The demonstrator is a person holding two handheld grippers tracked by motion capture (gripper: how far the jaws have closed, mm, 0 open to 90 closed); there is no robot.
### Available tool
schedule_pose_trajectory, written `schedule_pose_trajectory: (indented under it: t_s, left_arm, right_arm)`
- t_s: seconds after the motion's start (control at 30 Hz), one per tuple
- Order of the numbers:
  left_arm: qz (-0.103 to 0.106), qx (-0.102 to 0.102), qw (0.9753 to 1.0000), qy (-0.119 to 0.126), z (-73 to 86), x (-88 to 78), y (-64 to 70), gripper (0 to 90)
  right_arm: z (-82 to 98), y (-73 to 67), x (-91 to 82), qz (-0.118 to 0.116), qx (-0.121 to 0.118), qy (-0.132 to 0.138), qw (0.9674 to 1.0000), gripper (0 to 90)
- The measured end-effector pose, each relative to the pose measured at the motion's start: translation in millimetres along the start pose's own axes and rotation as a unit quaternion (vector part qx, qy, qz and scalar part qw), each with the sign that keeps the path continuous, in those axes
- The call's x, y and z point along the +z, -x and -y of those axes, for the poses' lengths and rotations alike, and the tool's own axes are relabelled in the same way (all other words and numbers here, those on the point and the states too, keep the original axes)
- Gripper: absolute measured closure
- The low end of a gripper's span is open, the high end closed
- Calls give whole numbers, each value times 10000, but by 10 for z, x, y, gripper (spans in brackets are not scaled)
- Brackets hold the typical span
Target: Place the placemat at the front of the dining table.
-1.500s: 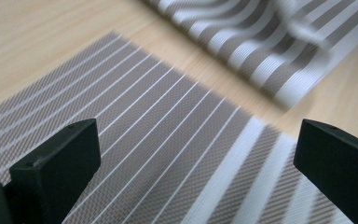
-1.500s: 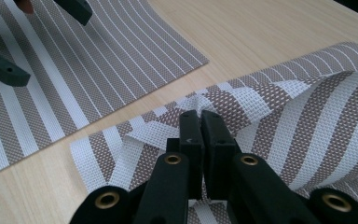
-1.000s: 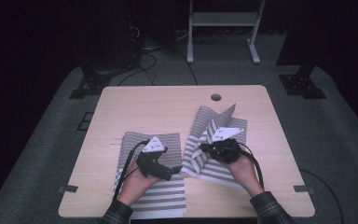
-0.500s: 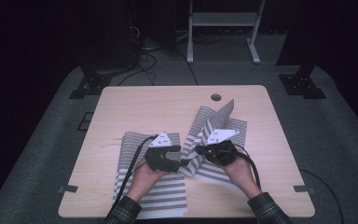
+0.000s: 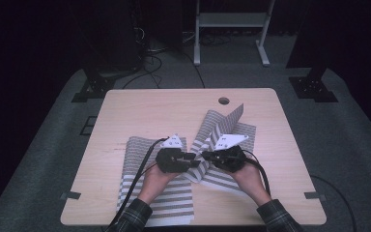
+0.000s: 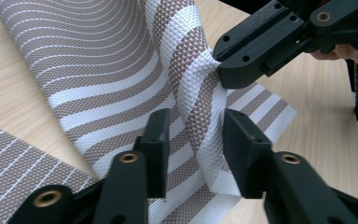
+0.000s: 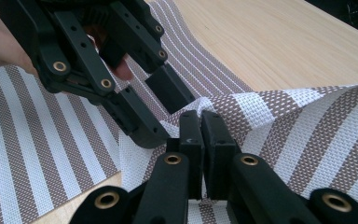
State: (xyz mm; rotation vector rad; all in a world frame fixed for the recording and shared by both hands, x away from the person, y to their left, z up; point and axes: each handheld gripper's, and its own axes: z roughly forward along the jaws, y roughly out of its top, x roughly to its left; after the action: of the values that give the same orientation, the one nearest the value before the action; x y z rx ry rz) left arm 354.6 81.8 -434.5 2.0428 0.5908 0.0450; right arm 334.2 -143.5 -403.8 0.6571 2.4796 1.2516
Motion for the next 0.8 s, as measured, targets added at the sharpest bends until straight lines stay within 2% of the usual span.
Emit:
schedule_pose_trajectory:
  t_s: [0.17,0.27,0.3,0.43,0.57,0.63,0.7,0.77,0.8]
  left_arm:
    - [7,-61,10000,-66,-19,16,13,770]
    - [-147,-120,9997,-136,-30,24,15,857]
    - [-196,-125,9996,-162,-28,30,9,869]
    - [-227,-222,9993,-206,-11,31,-13,871]
    - [-282,-224,9992,-187,-13,9,-15,871]
    - [-319,-211,9991,-180,-14,0,-18,871]
    - [-341,-220,9990,-170,-13,-6,-19,871]
    - [-349,-213,9990,-166,-14,-13,-23,871]
    - [-360,-219,9990,-159,-16,-17,-25,871]
  right_arm:
    - [4,-1,-3,-16,-8,34,10000,865]
    - [16,-4,-2,65,5,55,10000,808]
    - [27,1,-19,113,36,115,9999,746]
    - [37,24,-87,162,121,209,9996,685]
    - [104,91,-195,200,284,251,9991,670]
    - [228,139,-298,253,485,202,9983,640]
    - [282,154,-336,275,537,172,9980,625]
    - [437,196,-433,297,784,17,9965,593]
    - [437,196,-433,297,784,17,9965,593]
